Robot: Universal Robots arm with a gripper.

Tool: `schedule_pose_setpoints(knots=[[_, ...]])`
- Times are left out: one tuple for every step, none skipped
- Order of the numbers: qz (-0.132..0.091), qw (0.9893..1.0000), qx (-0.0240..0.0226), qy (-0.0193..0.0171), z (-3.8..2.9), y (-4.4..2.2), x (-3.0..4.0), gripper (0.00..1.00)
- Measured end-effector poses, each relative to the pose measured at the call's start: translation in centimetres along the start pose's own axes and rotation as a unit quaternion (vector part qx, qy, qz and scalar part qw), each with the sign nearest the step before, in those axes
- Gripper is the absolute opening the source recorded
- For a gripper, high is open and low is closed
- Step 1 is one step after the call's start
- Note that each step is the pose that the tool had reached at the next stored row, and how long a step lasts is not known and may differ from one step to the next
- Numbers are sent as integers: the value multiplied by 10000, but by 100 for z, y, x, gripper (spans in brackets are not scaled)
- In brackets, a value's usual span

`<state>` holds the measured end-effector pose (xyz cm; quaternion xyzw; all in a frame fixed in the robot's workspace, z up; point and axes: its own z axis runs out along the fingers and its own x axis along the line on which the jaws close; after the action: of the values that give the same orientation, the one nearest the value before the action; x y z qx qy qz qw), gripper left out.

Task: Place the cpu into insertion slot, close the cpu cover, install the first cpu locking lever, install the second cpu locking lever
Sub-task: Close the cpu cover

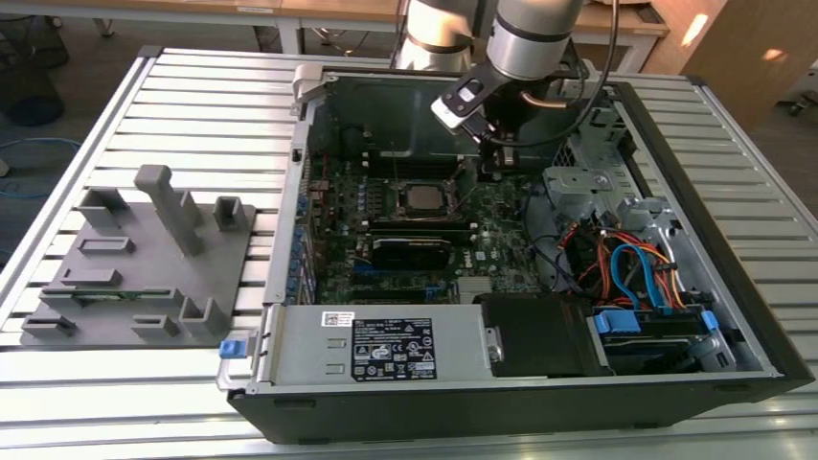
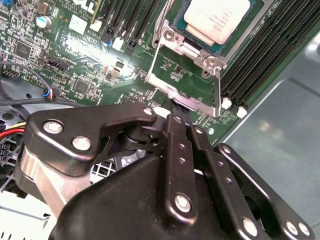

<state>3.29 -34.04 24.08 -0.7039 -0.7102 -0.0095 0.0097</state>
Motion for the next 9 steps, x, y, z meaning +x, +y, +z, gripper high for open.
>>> schedule_pose_setpoints(knots=[[0,10000,0,0,0,-7,0,10],[0,10000,0,0,0,-13,0,10],[0,10000,0,0,0,-18,0,10],[0,10000,0,0,0,-23,0,10],[0,10000,0,0,0,-28,0,10],[0,10000,0,0,0,-34,0,10],[0,10000,0,0,0,-38,0,10],[0,10000,0,0,0,-42,0,10],[0,10000,0,0,0,-45,0,10]])
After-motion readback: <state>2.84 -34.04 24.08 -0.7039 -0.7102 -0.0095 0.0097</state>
